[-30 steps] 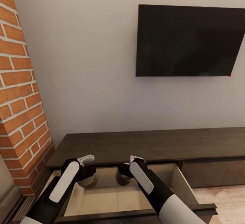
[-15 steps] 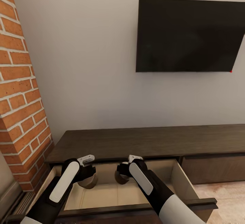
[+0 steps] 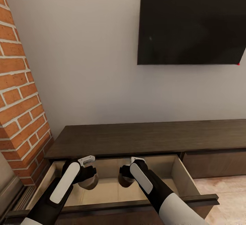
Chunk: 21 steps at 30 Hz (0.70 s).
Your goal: Place each of the two pumpkins and all three candles from the living room inside a cabinet in the living room (use any cabinet), then make sure every cabinet is closed, and position the cauldron so it is next to a table in the living room.
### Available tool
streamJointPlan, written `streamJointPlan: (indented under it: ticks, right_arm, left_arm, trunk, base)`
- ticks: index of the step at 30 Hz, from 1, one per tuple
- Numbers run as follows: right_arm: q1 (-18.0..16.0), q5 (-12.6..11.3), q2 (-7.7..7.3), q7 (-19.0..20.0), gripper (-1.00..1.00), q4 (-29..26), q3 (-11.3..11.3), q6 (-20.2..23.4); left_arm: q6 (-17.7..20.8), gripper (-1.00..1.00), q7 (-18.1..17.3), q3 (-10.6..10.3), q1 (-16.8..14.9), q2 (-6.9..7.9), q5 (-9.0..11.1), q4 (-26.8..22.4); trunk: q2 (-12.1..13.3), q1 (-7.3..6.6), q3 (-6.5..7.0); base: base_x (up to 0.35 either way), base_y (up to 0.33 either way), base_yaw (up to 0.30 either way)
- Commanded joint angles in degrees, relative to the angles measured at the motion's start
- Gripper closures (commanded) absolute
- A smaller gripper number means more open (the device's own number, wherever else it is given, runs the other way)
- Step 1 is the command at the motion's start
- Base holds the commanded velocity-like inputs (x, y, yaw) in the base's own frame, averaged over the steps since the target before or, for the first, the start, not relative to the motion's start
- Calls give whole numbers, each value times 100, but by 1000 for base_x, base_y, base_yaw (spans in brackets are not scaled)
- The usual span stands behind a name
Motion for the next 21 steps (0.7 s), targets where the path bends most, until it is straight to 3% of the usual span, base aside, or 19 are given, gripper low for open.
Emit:
streamJointPlan:
  ticks: [1, 21]
  right_arm:
    - [-10, -50, -1, -52, 100, 5, 14, -5]
    - [-16, -45, -1, -7, 100, 25, 14, -10]
  left_arm:
    - [3, 100, 57, -10, -6, 5, 50, -6]
    - [3, 100, 58, -12, -1, -12, 46, -8]
  trunk:
    - [-5, 1, -29]
    - [-32, 52, -472]
  base:
    - [0, 0, 0]
    - [0, 0, 0]
